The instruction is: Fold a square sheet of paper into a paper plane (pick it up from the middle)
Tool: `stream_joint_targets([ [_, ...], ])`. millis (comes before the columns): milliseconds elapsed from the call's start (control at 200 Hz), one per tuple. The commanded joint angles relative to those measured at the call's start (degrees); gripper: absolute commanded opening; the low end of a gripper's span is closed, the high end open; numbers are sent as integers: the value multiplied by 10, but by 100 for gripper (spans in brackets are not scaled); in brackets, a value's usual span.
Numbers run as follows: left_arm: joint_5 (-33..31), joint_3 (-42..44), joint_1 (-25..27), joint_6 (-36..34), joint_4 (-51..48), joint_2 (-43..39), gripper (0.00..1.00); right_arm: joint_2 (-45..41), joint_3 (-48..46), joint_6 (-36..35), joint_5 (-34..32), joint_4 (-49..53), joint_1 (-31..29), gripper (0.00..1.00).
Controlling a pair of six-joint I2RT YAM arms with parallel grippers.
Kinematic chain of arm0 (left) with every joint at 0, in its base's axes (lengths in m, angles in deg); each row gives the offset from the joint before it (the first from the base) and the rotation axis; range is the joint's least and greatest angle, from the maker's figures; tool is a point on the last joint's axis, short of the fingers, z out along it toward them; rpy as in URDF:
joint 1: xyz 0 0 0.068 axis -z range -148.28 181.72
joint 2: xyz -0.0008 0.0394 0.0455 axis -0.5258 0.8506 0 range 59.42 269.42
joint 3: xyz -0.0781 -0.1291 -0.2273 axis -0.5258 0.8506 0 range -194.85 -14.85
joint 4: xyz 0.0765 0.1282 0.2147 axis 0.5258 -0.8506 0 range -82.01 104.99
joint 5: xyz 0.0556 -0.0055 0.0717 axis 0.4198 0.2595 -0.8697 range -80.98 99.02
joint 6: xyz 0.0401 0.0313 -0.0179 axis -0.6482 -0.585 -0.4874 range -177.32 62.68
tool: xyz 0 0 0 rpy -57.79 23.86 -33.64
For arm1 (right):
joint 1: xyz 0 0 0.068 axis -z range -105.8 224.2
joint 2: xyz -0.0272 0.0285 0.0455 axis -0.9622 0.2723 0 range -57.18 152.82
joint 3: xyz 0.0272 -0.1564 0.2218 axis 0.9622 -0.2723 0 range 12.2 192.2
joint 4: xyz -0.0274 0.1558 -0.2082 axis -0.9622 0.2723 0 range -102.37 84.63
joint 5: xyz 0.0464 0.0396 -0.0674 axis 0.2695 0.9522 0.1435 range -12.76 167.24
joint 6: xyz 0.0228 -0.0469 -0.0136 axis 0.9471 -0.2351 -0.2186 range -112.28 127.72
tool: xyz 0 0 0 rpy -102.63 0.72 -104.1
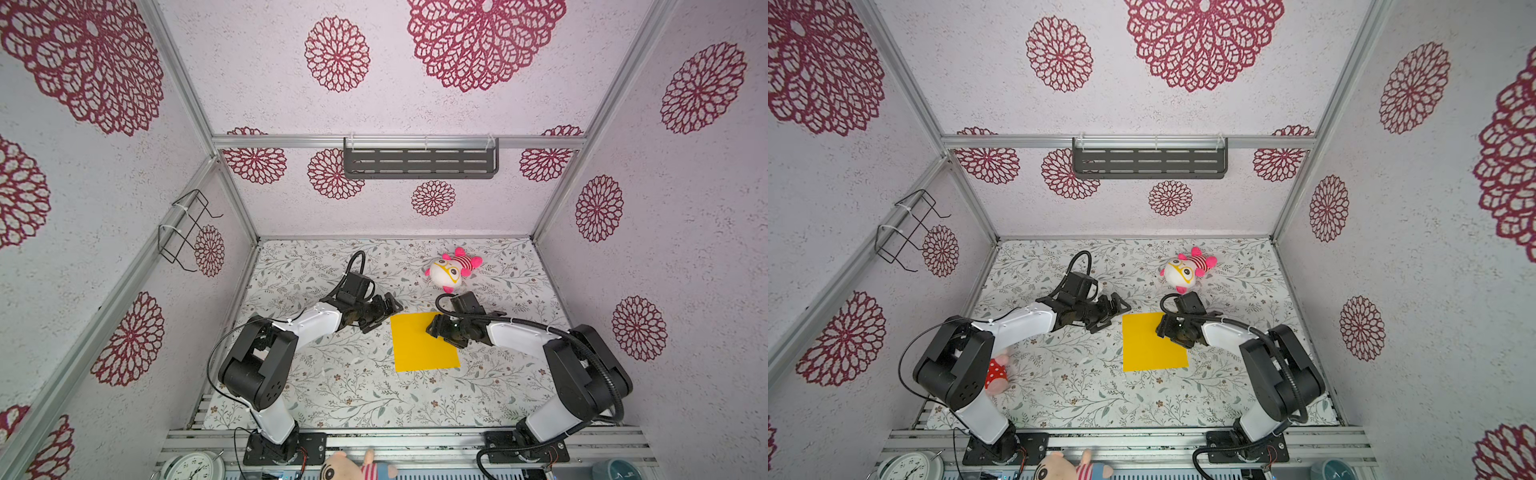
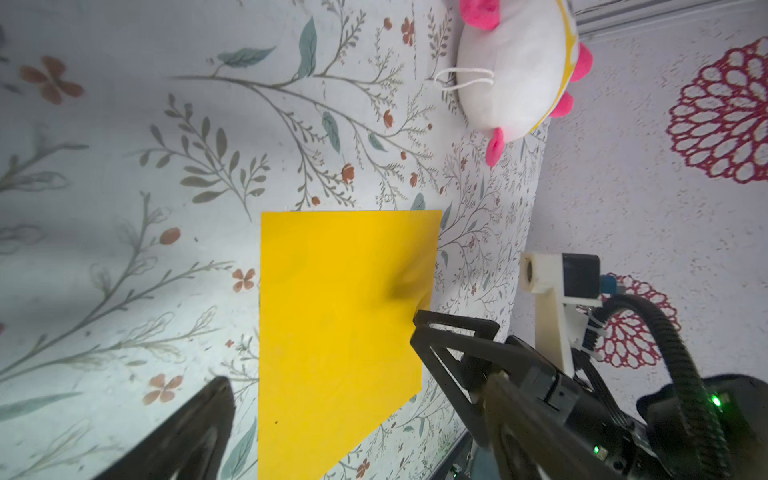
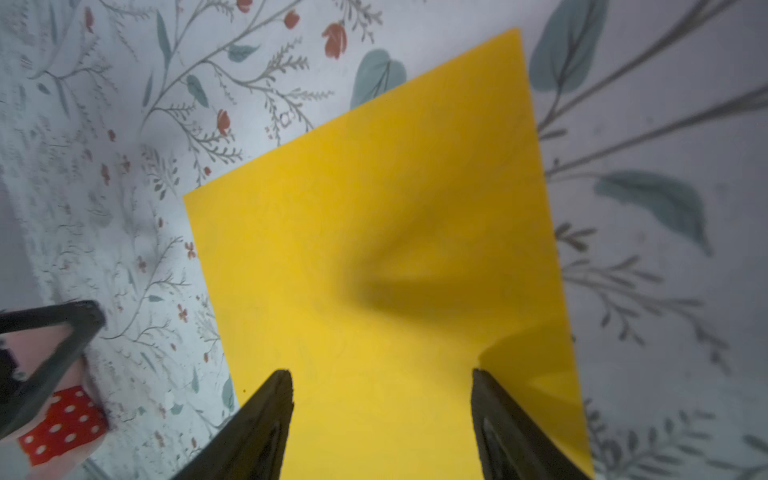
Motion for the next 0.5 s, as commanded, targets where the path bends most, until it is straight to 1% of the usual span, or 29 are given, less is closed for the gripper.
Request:
stream_joint_targets([
  [0,15,-21,13,-5,-21,16,95,-32,-27,70,43,-34,-5,71],
  [110,19,-41,29,-17,-46,36,92,-47,-2,18,14,0,3,71],
  [190,19,-58,39,-26,-70,52,89,-36,13,-16,7,45,13,68],
  [350,30,-79,60,-38,-82,77,86,-27,5,-32,17,59,18,63],
  [495,47,-107,73,-49,-92,107,85,-24,-2,-36,16,62,18,62],
])
